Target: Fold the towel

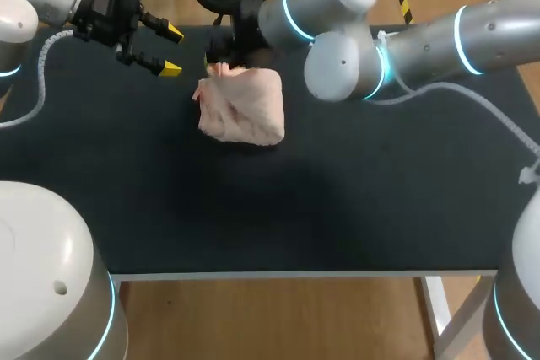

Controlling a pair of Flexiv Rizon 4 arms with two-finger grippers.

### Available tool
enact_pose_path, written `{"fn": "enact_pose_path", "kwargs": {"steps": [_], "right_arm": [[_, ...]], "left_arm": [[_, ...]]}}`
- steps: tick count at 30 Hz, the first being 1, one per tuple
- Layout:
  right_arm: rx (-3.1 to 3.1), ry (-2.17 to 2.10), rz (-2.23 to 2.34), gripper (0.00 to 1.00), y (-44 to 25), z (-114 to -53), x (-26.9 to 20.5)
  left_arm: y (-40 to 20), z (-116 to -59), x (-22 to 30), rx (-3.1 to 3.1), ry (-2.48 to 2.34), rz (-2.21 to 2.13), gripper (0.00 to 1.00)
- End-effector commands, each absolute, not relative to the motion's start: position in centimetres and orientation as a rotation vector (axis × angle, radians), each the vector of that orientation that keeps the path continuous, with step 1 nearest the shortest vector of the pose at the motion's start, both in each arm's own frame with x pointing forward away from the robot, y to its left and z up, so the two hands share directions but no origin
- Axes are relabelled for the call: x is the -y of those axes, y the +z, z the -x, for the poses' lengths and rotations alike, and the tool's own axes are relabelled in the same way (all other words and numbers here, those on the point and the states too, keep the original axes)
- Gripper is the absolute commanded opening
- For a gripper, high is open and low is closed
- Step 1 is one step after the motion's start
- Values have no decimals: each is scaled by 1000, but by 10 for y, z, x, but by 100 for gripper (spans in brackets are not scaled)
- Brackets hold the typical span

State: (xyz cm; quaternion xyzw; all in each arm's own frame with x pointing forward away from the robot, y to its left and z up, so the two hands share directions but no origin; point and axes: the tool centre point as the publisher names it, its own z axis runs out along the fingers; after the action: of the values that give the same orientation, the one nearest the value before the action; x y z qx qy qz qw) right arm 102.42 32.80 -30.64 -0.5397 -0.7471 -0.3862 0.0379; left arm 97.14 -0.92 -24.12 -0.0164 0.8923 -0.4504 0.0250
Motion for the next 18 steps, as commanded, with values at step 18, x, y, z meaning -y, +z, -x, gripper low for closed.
{"fn": "enact_pose_path", "kwargs": {"steps": [18], "right_arm": [[2578, -1133, 1615, 100, -295, -1002, -288]], "left_arm": [[-241, -971, 9, -2757, -1394, 49, 100]]}}
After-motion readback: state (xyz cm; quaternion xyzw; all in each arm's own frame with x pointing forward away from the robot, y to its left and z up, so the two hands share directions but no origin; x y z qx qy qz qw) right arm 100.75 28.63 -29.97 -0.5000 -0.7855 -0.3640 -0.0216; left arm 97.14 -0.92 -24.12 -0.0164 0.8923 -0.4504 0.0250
